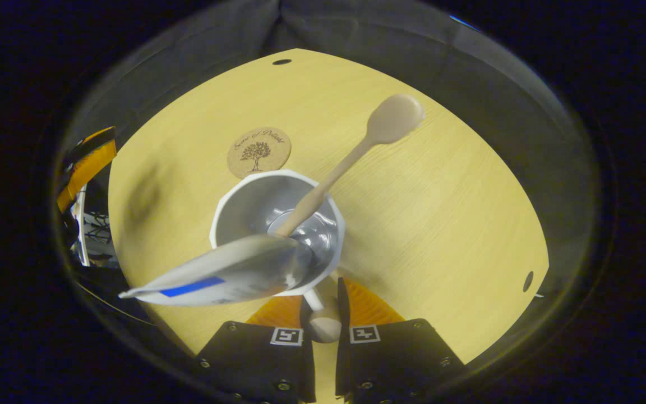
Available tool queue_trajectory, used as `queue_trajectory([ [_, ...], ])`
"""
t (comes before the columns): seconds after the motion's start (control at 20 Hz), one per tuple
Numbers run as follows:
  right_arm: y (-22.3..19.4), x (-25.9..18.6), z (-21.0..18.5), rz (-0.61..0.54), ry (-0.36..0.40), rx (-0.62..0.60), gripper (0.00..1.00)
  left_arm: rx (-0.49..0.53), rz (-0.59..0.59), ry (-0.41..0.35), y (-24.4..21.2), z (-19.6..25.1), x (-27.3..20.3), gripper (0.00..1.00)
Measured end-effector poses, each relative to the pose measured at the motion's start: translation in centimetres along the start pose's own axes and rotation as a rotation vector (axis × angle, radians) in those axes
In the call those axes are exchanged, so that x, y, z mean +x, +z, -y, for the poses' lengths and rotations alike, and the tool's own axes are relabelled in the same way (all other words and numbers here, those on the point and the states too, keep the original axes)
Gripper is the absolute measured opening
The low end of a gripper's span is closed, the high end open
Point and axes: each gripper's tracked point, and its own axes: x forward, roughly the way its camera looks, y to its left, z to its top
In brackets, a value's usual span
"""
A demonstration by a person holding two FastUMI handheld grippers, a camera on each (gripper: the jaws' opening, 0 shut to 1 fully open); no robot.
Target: Put the toothbrush and toothpaste on the desktop into the cup, then pick up the cup and place it on the coaster on the desktop.
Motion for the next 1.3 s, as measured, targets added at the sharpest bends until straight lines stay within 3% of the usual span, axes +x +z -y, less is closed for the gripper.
queue_trajectory([
  [0.25,2.5,-0.6,-1.5,0.067,0.014,0.080,0.19,-0.007,0.001,0.005,-0.6,-0.9,-0.9,0.94],
  [0.6,9.2,0.7,-4.0,0.110,0.003,0.091,0.15,-0.012,0.005,0.034,-0.9,-3.5,-1.5,0.94],
  [1.1,13.1,4.1,-7.2,0.033,-0.022,0.036,0.15,-0.051,0.010,0.078,-1.4,-7.1,-2.3,0.94],
  [1.3,12.7,4.0,-7.5,0.013,-0.027,0.042,0.22,-0.065,0.011,0.074,-1.4,-7.0,-2.1,0.94],
])
